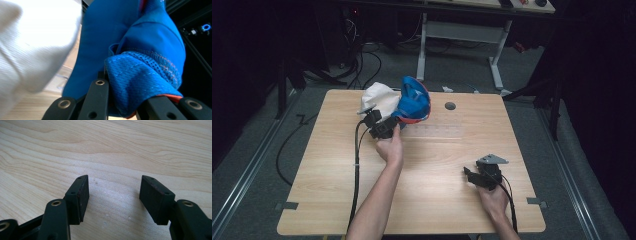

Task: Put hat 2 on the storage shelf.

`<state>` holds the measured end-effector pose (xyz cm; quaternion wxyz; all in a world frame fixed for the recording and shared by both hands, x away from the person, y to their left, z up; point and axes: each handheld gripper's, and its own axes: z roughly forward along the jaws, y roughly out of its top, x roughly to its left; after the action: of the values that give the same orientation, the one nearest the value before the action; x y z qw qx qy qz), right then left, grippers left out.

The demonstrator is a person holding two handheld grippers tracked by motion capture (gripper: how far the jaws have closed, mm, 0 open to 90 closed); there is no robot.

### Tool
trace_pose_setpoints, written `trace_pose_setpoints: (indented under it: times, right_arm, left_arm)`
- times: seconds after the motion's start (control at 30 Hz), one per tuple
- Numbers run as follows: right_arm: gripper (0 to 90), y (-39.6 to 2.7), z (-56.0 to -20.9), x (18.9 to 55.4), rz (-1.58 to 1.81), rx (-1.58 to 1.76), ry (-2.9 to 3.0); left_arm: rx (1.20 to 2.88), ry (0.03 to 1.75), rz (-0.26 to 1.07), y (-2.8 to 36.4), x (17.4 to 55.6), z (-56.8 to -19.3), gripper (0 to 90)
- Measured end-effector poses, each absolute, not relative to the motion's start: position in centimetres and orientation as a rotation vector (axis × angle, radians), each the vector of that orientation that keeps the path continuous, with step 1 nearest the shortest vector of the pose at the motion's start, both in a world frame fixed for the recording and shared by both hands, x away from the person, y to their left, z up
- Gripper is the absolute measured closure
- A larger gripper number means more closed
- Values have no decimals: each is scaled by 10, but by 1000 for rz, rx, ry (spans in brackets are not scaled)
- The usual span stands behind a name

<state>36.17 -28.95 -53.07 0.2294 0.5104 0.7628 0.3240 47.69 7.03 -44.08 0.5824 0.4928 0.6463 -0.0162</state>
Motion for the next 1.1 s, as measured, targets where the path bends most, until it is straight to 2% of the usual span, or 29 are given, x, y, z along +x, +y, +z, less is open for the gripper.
trace_pose_setpoints:
  times: [0.2,0.3,0.53,0.77,0.93,1.1]
  right_arm:
    - [408,-289,-531,362,891,1406,2099]
    - [407,-289,-531,362,889,1402,2099]
    - [407,-289,-531,362,890,1402,2101]
    - [407,-289,-531,362,891,1400,2100]
    - [403,-289,-531,362,891,1404,2100]
    - [401,-289,-531,362,891,1405,2099]
  left_arm:
    - [1207,1569,-14,67,483,-455,832]
    - [1238,1556,21,67,483,-459,787]
    - [1384,1519,33,70,480,-462,458]
    - [1566,1432,131,69,463,-457,283]
    - [1722,1328,202,77,433,-467,256]
    - [1913,1233,342,93,398,-495,275]
